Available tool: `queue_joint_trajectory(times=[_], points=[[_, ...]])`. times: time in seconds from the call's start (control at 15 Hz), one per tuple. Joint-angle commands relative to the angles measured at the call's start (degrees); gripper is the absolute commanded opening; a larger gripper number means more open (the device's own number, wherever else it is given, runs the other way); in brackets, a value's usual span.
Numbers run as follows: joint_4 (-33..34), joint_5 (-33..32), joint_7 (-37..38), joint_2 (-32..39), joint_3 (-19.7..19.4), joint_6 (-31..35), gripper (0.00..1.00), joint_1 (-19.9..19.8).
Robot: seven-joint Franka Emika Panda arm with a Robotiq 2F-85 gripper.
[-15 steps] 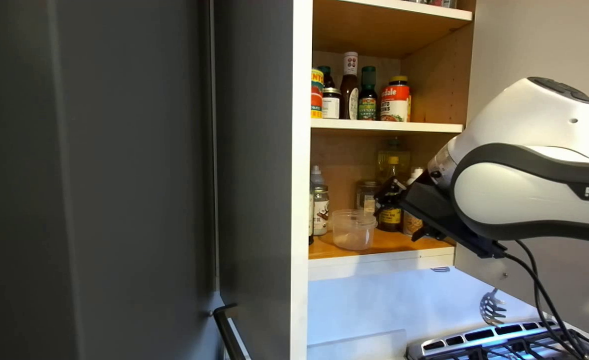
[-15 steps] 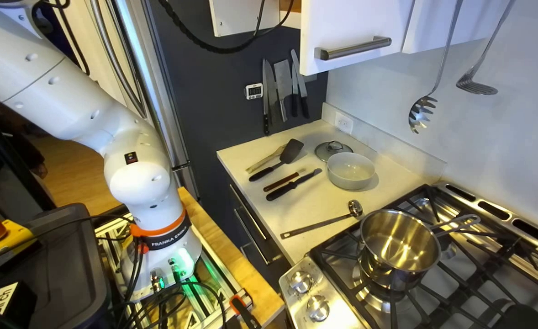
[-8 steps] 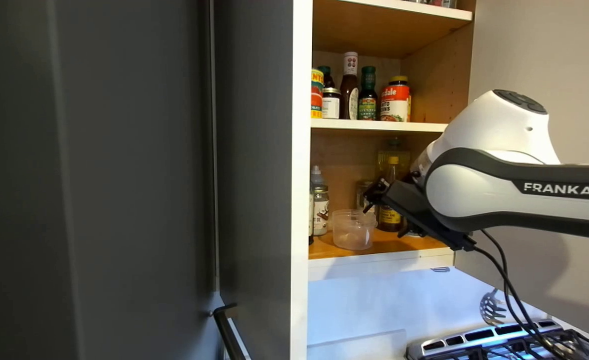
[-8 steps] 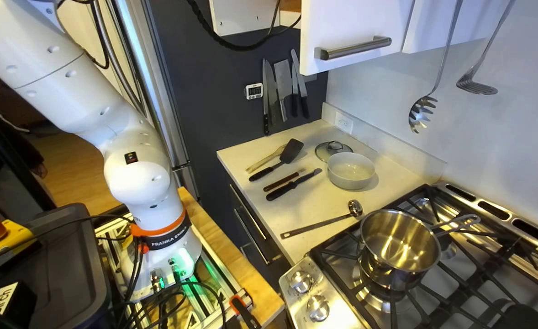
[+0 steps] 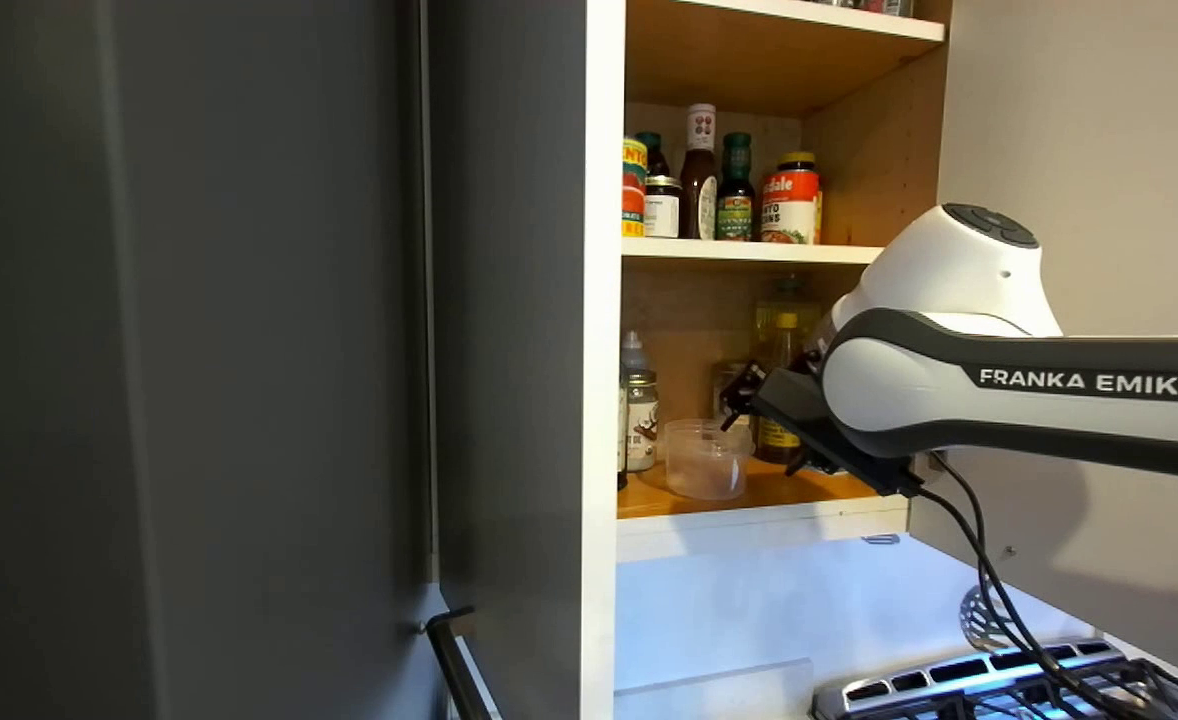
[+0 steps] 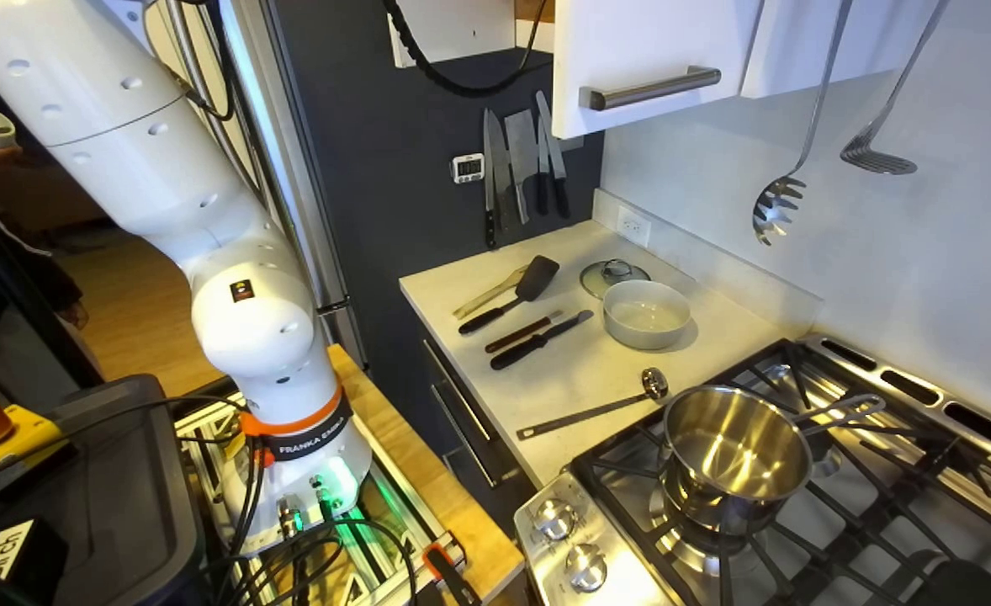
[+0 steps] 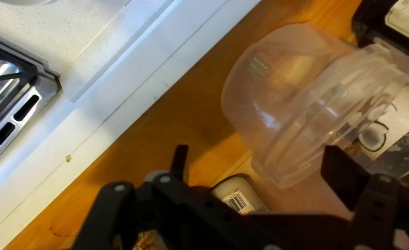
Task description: Remove the lunchbox from the middle shelf of the cabinet and put it on the middle shelf
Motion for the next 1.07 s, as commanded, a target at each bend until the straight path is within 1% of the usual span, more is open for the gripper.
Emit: queue_joint_trajectory(times=[0.0, 0.07, 0.2, 0.27, 0.33, 0.4, 0.67, 0.73, 0.8, 1.0], points=[[1.3, -1.0, 1.1, 1.5, -1.5, -0.8, 0.72, 1.5], [1.2, -1.2, 1.1, 1.5, -1.7, -0.9, 0.72, 1.6], [1.0, -0.9, 0.7, 1.2, -2.1, -1.1, 0.56, 1.9], [0.7, -0.9, 0.5, 1.0, -2.2, -1.0, 0.47, 2.0], [0.5, -0.6, 0.2, 0.7, -2.4, -1.1, 0.41, 2.1], [0.4, -0.6, 0.1, 0.6, -2.5, -1.1, 0.31, 2.2], [-1.3, -0.1, -0.2, -0.7, -2.9, -0.2, 0.02, 2.8], [-1.9, -1.0, -0.1, -1.2, -2.8, -0.1, 0.00, 2.7], [-2.4, -1.3, 0.0, -1.7, -2.7, 0.0, 0.00, 2.7], [-3.9, -1.6, -1.3, -4.1, -2.5, -0.4, 0.03, 3.0]])
